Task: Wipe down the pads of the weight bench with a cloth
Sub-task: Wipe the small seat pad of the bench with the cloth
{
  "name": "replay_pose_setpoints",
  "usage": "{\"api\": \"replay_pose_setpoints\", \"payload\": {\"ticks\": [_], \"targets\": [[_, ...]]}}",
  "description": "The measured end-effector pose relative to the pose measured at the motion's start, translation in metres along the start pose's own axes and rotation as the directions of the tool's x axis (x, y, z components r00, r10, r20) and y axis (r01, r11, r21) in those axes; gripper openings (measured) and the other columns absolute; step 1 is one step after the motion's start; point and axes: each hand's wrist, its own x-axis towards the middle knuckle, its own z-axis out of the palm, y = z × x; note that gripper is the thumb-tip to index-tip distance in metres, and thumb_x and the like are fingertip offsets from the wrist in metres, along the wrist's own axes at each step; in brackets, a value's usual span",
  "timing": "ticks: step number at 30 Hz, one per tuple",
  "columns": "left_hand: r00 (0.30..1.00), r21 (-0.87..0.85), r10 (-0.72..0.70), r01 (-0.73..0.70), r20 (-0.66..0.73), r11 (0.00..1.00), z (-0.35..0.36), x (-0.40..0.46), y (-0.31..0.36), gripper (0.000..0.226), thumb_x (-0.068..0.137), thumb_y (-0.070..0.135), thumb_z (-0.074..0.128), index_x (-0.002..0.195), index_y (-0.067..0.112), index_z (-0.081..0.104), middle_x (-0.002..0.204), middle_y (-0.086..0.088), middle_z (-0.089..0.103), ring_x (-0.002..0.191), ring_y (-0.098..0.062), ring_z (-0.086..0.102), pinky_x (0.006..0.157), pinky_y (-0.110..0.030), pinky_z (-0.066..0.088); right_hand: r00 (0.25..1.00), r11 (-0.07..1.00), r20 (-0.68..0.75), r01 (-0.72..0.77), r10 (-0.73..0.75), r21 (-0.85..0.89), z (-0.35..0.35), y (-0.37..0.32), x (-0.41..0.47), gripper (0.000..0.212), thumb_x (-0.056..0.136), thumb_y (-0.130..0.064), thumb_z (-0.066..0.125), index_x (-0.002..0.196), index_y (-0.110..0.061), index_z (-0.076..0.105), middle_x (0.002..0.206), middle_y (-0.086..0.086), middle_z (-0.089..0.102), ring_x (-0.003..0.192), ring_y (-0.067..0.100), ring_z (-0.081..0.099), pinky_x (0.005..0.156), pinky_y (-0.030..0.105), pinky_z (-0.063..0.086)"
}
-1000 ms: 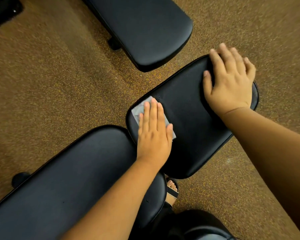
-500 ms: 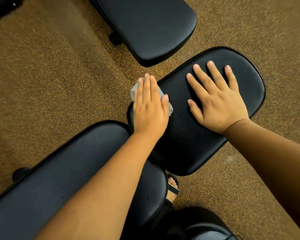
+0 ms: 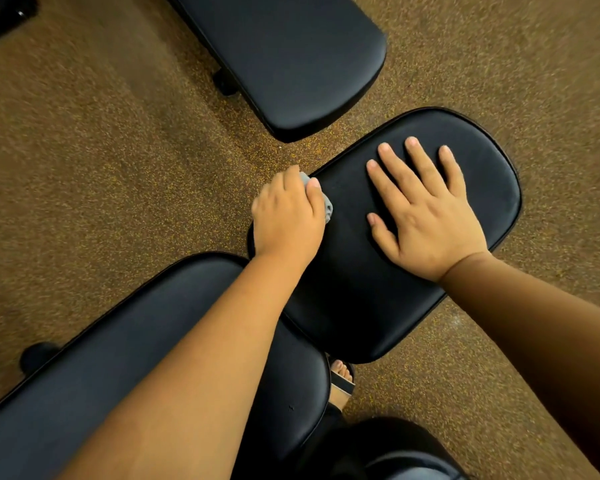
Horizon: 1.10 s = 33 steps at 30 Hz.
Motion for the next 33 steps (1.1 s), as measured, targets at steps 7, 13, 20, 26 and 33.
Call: {"api": "replay_pose_setpoints", "payload": {"ticks": [7, 13, 20, 26, 33], "targets": [[0.976, -0.161, 0.097, -0.066, 0.194, 0.985, -0.007, 0.059, 0.061, 0.044, 0.105, 0.03, 0.023, 0.112, 0.009, 0.061, 0.116, -0.012, 0.064, 0.106, -0.031, 0.059, 0.088, -0.038, 0.04, 1.0, 1.0, -0.016, -0.006, 0.006, 0.023, 0.0, 0.002, 0.0, 0.067, 0.094, -0.047, 0.037, 0.149, -0.009, 0.031, 0.159, 0.008, 0.025, 0.148, 0.032, 0.016, 0.117, 0.056, 0.013], [0.969, -0.281, 0.14, -0.079, 0.203, 0.956, -0.008, 0.055, 0.052, 0.044, 0.106, 0.032, 0.025, 0.118, 0.008, 0.06, 0.118, -0.012, 0.064, 0.112, -0.028, 0.057, 0.092, -0.036, 0.037, 0.998, 0.996, -0.054, -0.019, 0.024, 0.086, 0.002, 0.002, 0.0, 0.067, 0.092, -0.045, 0.044, 0.143, 0.0, 0.039, 0.156, 0.016, 0.028, 0.147, 0.032, 0.02, 0.117, 0.056, 0.015], [0.976, -0.147, 0.041, -0.009, 0.215, 0.989, -0.007, 0.04, 0.02, 0.047, 0.106, 0.031, 0.023, 0.109, 0.005, 0.062, 0.109, -0.014, 0.066, 0.102, -0.031, 0.059, 0.081, -0.036, 0.038, 0.998, 0.995, -0.057, -0.012, 0.017, 0.094, 0.003, 0.001, 0.001, 0.067, 0.091, -0.043, 0.045, 0.142, 0.001, 0.04, 0.155, 0.018, 0.029, 0.146, 0.035, 0.022, 0.117, 0.055, 0.016], [0.948, -0.11, 0.099, -0.068, 0.302, 0.992, -0.003, 0.077, 0.07, 0.046, 0.104, 0.023, 0.017, 0.115, 0.007, 0.059, 0.118, -0.015, 0.064, 0.108, -0.034, 0.058, 0.075, -0.035, 0.034, 0.988, 0.976, -0.155, 0.007, 0.027, 0.218, 0.005, 0.004, -0.001, 0.059, 0.098, -0.035, 0.041, 0.142, 0.004, 0.038, 0.153, 0.022, 0.03, 0.143, 0.037, 0.027, 0.118, 0.05, 0.02], [0.938, -0.208, 0.134, -0.068, 0.32, 0.976, -0.005, 0.088, 0.092, 0.049, 0.105, 0.033, 0.021, 0.114, 0.01, 0.064, 0.12, -0.01, 0.066, 0.115, -0.03, 0.057, 0.09, -0.034, 0.037, 0.979, 0.963, -0.201, 0.021, 0.035, 0.269, 0.007, 0.004, 0.0, 0.061, 0.099, -0.034, 0.043, 0.143, 0.008, 0.035, 0.151, 0.026, 0.031, 0.141, 0.038, 0.031, 0.117, 0.049, 0.024]]}}
